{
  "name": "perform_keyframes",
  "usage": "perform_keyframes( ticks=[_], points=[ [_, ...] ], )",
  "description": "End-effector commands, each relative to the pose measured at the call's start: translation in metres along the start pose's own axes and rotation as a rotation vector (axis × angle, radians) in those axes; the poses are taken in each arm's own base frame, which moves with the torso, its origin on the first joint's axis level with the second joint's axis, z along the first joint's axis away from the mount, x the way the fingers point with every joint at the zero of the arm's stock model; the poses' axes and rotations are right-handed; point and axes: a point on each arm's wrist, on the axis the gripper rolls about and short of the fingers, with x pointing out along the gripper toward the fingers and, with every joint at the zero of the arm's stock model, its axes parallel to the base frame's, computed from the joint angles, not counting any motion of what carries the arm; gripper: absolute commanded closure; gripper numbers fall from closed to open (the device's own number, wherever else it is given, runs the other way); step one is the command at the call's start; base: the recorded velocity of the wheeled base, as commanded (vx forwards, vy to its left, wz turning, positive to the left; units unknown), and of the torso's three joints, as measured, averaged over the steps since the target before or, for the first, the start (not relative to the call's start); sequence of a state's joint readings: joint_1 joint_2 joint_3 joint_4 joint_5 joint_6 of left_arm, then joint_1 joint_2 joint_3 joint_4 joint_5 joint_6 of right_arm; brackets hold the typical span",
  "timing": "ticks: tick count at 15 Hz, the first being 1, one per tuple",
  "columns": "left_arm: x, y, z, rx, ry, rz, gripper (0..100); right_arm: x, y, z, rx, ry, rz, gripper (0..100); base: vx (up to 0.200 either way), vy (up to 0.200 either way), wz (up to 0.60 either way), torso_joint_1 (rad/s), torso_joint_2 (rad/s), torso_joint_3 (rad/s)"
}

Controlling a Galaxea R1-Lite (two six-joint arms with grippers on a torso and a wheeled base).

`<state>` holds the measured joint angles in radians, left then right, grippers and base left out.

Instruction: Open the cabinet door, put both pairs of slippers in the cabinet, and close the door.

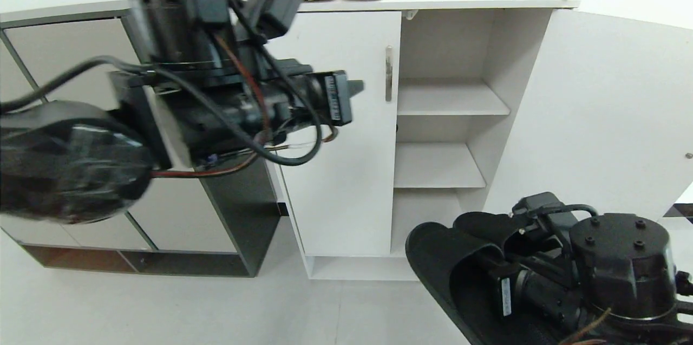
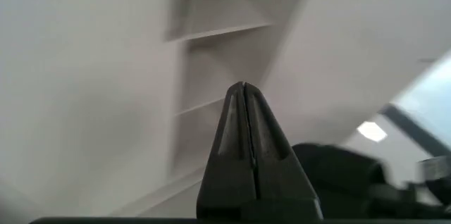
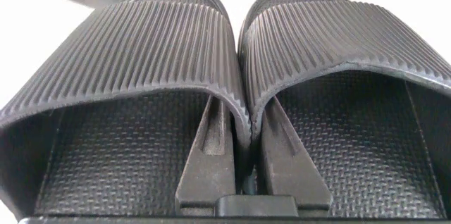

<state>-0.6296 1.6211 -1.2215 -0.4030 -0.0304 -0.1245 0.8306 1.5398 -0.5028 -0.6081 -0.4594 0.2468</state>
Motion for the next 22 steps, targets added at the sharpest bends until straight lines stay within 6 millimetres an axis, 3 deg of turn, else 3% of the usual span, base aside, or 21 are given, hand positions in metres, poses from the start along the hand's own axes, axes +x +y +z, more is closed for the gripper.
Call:
perform_keyframes(
  ticks=[1, 4, 6, 8, 10, 13, 16, 22],
  points=[
    [-0.135, 0.012, -0.008, 0.04, -0.025, 0.403, 100, 0.022, -0.002, 0.002, 0.009, 0.017, -0.06, 100, 0.0, 0.0, 0.0, 0.0, 0.0, 0.0],
    [-0.228, 0.029, -0.059, 0.079, -0.054, 0.72, 100, 0.03, -0.001, 0.0, 0.004, 0.031, -0.08, 100, 0.0, 0.0, 0.0, 0.0, 0.0, 0.0],
    [-0.272, 0.034, -0.1, 0.078, -0.079, 0.95, 100, 0.03, -0.001, 0.0, 0.003, 0.032, -0.08, 100, 0.0, 0.0, 0.0, 0.0, 0.0, 0.0],
    [-0.301, 0.028, -0.15, 0.08, -0.098, 1.102, 100, 0.029, -0.002, -0.002, 0.001, 0.036, -0.081, 100, 0.0, 0.0, 0.0, 0.0, 0.0, 0.0],
    [-0.315, 0.021, -0.191, 0.094, -0.109, 1.029, 100, 0.03, -0.002, -0.005, -0.006, 0.045, -0.082, 100, 0.0, 0.0, 0.0, 0.0, 0.0, 0.0],
    [-0.329, 0.009, -0.217, 0.141, -0.105, 0.865, 100, 0.034, -0.001, -0.01, -0.01, 0.057, -0.083, 100, 0.0, 0.0, 0.0, 0.0, 0.0, 0.0],
    [-0.326, 0.005, -0.227, 0.15, -0.014, 0.65, 100, 0.044, 0.002, -0.017, -0.001, 0.024, -0.075, 100, 0.0, 0.0, 0.0, 0.0, 0.0, 0.0],
    [-0.326, 0.005, -0.226, 0.158, -0.022, 0.623, 100, 0.066, 0.016, -0.011, 0.015, -0.047, -0.055, 100, 0.0, 0.0, 0.0, 0.0, 0.0, 0.0]
  ],
)
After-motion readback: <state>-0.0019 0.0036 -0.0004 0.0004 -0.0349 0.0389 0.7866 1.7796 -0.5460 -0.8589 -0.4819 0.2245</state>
